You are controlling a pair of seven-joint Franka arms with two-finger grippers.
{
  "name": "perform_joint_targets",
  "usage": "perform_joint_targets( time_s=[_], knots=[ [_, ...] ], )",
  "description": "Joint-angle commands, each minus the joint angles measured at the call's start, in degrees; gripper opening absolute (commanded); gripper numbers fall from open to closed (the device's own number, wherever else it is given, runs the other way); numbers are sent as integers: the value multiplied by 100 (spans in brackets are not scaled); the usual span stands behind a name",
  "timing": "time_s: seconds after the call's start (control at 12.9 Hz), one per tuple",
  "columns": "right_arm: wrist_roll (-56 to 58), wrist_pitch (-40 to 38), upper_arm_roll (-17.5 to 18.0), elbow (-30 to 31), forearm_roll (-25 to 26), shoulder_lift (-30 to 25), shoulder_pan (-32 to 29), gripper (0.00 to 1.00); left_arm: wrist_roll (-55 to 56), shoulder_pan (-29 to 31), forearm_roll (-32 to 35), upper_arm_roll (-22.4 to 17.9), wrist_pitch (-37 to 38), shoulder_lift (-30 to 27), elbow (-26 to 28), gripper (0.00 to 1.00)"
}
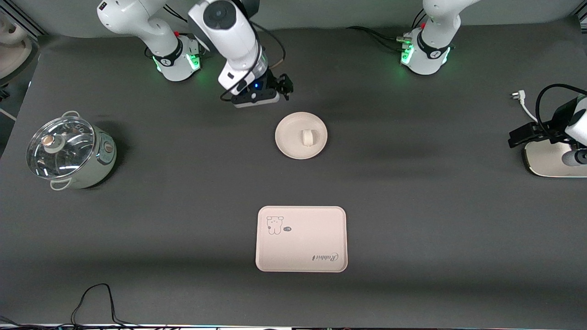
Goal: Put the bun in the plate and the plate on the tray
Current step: 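Lower the right gripper to the plate rim and grasp it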
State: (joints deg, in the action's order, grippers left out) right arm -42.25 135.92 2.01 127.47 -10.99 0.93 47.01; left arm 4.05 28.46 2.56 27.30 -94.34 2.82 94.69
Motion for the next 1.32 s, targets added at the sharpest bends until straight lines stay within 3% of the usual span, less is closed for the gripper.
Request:
perform_joint_targets(
  time_s=[0.0,0.31,0.78,1.01,1.24],
  knots=[
    [-20,1047,28,436,-113,423,176,100,-289,37,-10,-14,-207,-141,103,100],
    [-116,2683,28,762,-114,1425,282,100,-255,-16,-27,4,-181,-159,77,100],
    [-125,3274,-7,692,-140,2165,230,100,-246,-25,-1,4,-268,-45,-82,100],
    [-151,3257,-7,657,-140,2183,204,99,-255,-7,-10,4,-269,8,-91,100],
    [-152,3257,-7,639,-131,2201,204,71,-246,-25,-18,4,-269,17,-117,100]
  ],
)
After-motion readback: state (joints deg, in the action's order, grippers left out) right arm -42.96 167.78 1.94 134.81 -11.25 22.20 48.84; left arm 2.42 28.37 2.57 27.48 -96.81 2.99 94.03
